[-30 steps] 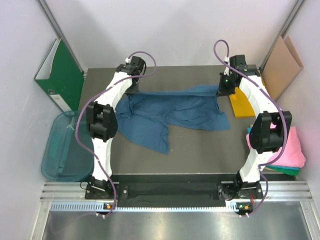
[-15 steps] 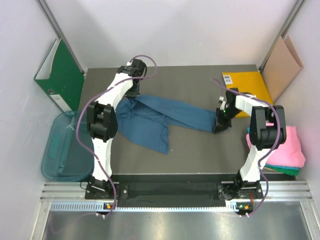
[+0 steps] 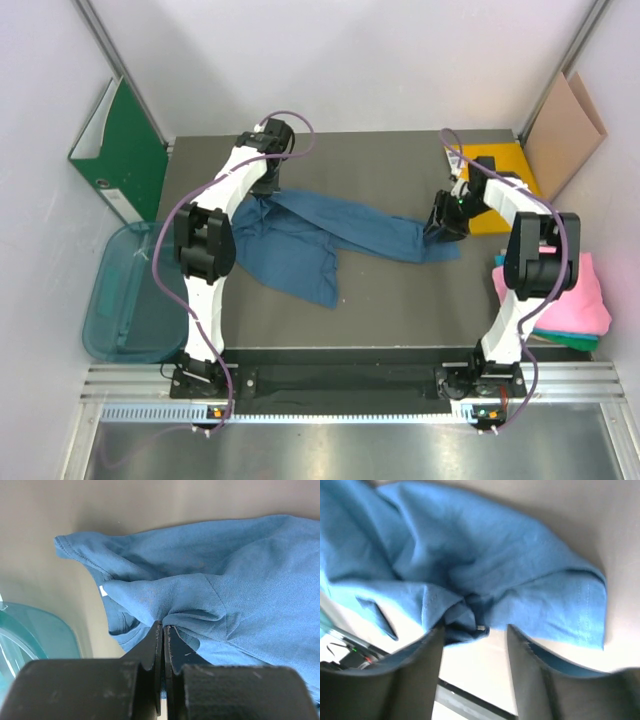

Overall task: Fold and stack the t-shirts
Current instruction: Flatten out the tshirt

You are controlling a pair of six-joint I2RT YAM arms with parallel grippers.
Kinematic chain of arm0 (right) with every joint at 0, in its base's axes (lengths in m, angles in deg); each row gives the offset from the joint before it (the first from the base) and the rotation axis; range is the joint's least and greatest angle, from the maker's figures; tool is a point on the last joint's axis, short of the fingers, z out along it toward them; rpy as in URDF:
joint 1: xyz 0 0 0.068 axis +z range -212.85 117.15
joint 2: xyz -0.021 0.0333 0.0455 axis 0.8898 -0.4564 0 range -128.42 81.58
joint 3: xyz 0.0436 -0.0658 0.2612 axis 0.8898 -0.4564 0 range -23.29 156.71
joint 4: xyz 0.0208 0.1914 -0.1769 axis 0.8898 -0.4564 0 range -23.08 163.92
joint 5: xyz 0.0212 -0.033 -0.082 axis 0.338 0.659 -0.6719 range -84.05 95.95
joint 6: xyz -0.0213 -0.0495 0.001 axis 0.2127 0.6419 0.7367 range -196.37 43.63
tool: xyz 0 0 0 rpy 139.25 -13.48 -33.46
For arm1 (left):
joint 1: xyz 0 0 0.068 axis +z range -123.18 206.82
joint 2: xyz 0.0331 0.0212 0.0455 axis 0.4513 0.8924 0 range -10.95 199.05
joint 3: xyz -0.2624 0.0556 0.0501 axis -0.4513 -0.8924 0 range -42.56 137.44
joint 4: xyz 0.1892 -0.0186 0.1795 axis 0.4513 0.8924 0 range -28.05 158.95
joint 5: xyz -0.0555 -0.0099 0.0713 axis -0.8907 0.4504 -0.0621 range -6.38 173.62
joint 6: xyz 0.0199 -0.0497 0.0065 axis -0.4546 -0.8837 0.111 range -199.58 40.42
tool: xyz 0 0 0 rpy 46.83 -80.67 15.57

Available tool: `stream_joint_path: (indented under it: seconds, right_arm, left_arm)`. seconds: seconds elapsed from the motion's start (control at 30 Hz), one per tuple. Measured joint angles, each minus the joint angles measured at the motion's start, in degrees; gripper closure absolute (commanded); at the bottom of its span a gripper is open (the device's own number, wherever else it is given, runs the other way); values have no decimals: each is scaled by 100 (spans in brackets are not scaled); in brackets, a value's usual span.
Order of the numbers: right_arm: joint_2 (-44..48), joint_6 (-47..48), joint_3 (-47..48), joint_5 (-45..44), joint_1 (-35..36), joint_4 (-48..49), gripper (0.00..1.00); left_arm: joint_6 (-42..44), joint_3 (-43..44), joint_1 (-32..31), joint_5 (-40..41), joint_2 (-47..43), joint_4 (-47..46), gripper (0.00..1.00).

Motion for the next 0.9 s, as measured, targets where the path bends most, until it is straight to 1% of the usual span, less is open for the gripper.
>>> stream_joint_path:
  seconds: [0.03, 0.17, 0.27, 0.37, 0.6, 0.9]
  right_arm:
    - [72, 39, 7, -13, -2, -13, 38]
    - [442, 254, -92, -125, -2, -190, 36]
    - [885, 433, -490, -201, -28, -236, 36]
    - [1169, 542, -876, -249, -57, -310, 40]
    - [1209, 632, -1325, -306, -76, -236, 38]
    - [1021, 614, -1384, 24, -72, 260, 39]
  left_arm:
    - [-9, 0, 2, 2, 0, 4, 100]
    - [-42, 0, -2, 4, 0, 4, 100]
    - [-44, 0, -13, 9, 0, 11, 100]
    - [-44, 0, -26, 9, 0, 17, 100]
    - [-48, 0, -63, 9, 2, 20, 100]
    - [-83, 2, -107, 13, 42, 26, 100]
